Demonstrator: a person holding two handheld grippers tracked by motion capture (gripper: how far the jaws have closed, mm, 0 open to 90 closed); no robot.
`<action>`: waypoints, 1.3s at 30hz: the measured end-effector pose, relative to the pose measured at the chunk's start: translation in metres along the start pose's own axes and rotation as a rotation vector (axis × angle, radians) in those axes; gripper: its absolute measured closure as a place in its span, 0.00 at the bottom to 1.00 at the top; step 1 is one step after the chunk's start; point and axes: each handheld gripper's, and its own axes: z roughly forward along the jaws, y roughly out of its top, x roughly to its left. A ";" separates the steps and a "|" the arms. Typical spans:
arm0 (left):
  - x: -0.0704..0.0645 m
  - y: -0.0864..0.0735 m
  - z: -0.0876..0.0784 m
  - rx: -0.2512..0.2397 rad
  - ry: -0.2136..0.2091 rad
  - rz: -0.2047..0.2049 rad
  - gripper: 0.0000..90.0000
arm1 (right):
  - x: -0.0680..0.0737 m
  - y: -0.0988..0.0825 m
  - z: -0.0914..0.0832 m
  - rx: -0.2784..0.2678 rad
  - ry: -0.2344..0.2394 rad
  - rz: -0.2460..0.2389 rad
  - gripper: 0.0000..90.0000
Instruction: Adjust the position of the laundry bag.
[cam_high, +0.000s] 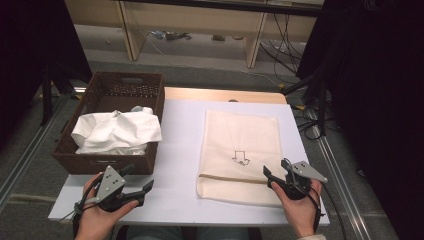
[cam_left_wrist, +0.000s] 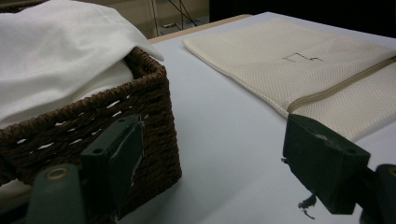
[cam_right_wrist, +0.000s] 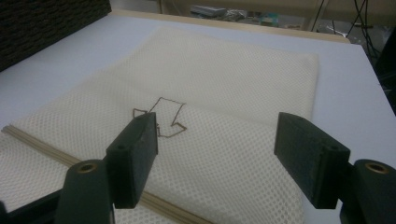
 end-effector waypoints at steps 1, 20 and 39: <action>0.000 0.000 0.000 0.001 0.001 0.002 0.22 | -0.001 0.000 -0.001 0.005 -0.006 -0.008 0.35; -0.008 0.003 0.001 0.013 -0.037 0.023 0.27 | -0.001 0.006 0.003 0.067 -0.015 -0.040 0.43; -0.043 0.030 0.064 0.354 -0.271 -0.025 0.43 | -0.035 0.043 0.014 0.532 -0.121 0.124 0.66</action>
